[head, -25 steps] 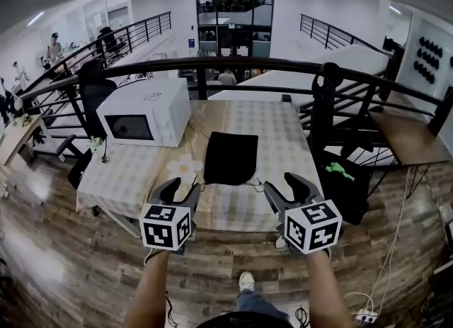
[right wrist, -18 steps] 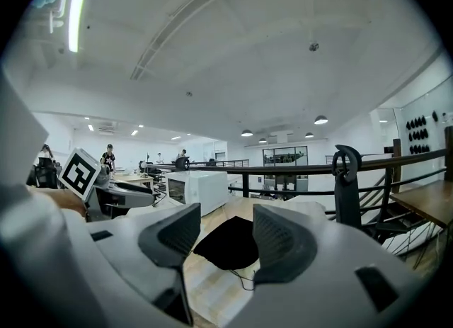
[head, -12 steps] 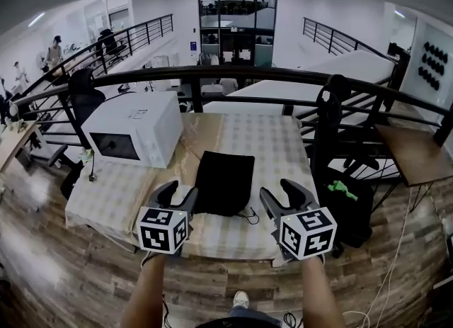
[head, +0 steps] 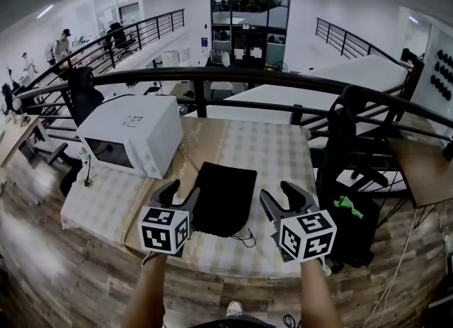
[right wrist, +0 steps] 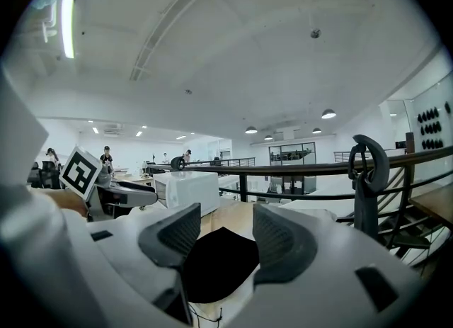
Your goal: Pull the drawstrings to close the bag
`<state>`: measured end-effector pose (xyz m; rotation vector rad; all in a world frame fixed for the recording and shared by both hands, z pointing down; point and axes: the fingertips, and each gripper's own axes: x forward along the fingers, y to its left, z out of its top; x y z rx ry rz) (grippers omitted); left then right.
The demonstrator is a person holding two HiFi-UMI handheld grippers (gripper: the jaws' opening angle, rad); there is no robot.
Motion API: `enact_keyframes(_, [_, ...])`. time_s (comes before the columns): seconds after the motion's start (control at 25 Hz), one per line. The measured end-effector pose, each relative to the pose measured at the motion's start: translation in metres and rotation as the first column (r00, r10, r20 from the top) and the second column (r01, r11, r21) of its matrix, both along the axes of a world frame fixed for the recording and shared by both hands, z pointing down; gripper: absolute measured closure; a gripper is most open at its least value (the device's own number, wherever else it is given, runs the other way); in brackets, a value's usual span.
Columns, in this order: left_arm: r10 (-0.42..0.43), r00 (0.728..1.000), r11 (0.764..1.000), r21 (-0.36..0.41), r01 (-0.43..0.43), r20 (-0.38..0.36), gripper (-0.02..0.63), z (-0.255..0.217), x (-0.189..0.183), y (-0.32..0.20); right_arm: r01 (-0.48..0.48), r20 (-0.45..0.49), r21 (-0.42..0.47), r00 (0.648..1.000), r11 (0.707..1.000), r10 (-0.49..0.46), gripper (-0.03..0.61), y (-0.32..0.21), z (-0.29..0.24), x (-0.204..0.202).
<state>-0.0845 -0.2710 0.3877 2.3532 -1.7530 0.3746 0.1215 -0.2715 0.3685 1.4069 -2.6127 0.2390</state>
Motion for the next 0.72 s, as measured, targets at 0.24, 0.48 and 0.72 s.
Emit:
enact_keyframes(0.24, [-0.020,1.000,1.000,-0.008,0.020,0.017,0.400,0.003,0.005,-0.015,0.030,0.011,-0.002,1.000,1.000,-0.030,0.362,-0.020,0.003,0.004])
enact_keyframes(0.48, [-0.037,0.999,0.999,-0.013,0.037,0.021,0.400,0.004,-0.002,-0.019,0.053,0.006,-0.013,0.999,0.998,-0.053,0.362,-0.027,0.006,-0.007])
enact_keyframes(0.72, [-0.016,1.000,1.000,-0.009,0.017,0.015,0.400,0.004,-0.016,-0.023,0.023,-0.005,-0.006,1.000,1.000,-0.023,0.362,-0.030,0.002,-0.015])
